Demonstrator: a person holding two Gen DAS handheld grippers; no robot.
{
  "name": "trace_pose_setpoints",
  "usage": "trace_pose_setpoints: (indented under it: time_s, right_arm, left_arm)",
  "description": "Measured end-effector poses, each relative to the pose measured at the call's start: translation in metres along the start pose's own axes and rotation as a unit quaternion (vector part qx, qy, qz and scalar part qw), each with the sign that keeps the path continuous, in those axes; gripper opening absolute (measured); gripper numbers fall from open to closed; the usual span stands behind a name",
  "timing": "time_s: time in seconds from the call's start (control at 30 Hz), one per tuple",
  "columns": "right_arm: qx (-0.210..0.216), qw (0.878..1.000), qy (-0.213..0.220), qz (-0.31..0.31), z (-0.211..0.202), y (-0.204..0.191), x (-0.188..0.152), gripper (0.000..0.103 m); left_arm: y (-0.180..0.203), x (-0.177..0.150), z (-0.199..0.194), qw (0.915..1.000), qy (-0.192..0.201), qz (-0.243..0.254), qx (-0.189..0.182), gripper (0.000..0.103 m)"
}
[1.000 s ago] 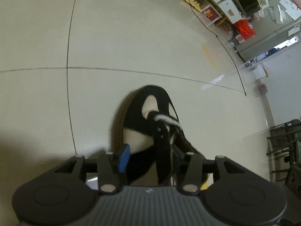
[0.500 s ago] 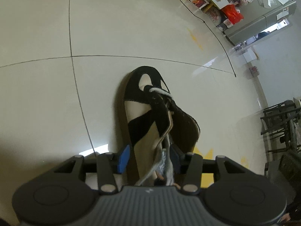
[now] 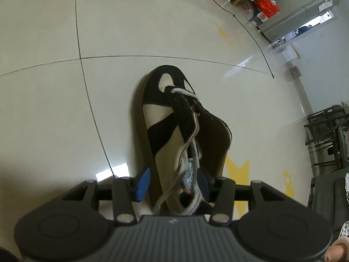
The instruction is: Lace up shoes with both hands
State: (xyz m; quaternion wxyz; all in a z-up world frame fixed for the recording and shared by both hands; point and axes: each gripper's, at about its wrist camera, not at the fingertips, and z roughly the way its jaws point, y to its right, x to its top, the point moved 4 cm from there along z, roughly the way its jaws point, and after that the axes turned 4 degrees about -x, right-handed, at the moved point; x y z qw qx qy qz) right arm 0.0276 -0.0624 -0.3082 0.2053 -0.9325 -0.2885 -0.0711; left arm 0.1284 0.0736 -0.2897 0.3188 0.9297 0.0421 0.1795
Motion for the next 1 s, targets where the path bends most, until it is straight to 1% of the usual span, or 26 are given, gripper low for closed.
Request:
trace_pose_setpoints:
  time_s: [0.07,0.1,0.13,0.17,0.2,0.27,0.33,0.5,0.57,0.63,0.73,0.77,0.83,0.9,1.0]
  right_arm:
    - [0.0,1.0,0.004,-0.005,0.002,-0.002,0.004,0.025]
    - [-0.004,1.0,0.006,-0.01,0.004,-0.004,0.005,0.016]
    - [-0.012,1.0,0.008,-0.02,0.005,-0.006,0.006,0.011]
    - [-0.02,0.999,0.01,-0.032,0.006,-0.008,0.005,0.001]
    - [-0.027,0.999,0.012,-0.045,0.006,-0.01,0.005,0.0]
    - [-0.034,0.997,0.015,-0.06,0.006,-0.013,0.004,0.0]
    - [-0.039,0.998,0.014,-0.056,0.003,-0.01,0.006,0.0]
    - [-0.054,0.998,0.045,-0.009,-0.025,0.02,0.024,0.0]
    - [-0.062,0.996,0.059,0.0,-0.038,0.032,0.029,0.0]
    - [-0.061,0.995,0.073,0.006,-0.053,0.039,0.033,0.0]
    - [-0.05,0.995,0.08,0.019,-0.068,0.042,0.037,0.001]
    - [-0.046,0.995,0.081,0.022,-0.069,0.041,0.038,0.006]
    - [-0.041,0.996,0.082,0.023,-0.069,0.039,0.04,0.007]
    - [-0.037,0.996,0.079,0.02,-0.063,0.035,0.041,0.008]
    - [-0.036,0.996,0.075,0.014,-0.058,0.031,0.04,0.008]
  left_arm:
    - [0.0,-0.001,-0.001,1.0,0.0,0.002,0.0,0.049]
    - [-0.001,-0.001,-0.002,1.0,0.0,0.002,0.0,0.049]
    - [-0.001,-0.001,-0.003,1.0,0.001,0.001,0.0,0.049]
    - [-0.002,-0.001,-0.004,1.0,0.001,0.001,0.0,0.049]
    - [-0.002,-0.001,-0.004,1.0,0.002,0.0,0.0,0.049]
    - [-0.004,0.0,-0.006,1.0,0.004,-0.002,-0.001,0.049]
    - [-0.005,0.0,-0.008,1.0,0.005,-0.003,-0.002,0.049]
    - [-0.003,0.0,-0.013,0.9999,0.009,0.006,-0.011,0.052]
    - [-0.002,0.001,-0.013,0.9998,0.01,0.009,-0.013,0.052]
    - [-0.001,0.001,-0.013,0.9998,0.01,0.009,-0.016,0.052]
    - [0.001,0.0,-0.011,0.9995,0.003,0.011,-0.031,0.051]
    - [0.003,0.0,-0.011,0.9991,0.0,0.015,-0.038,0.05]
    - [0.01,-0.001,-0.012,0.9978,-0.005,0.034,-0.056,0.05]
    - [0.02,-0.003,-0.015,0.9955,-0.012,0.065,-0.068,0.05]
    - [0.03,-0.011,-0.015,0.9911,-0.03,0.115,-0.06,0.05]
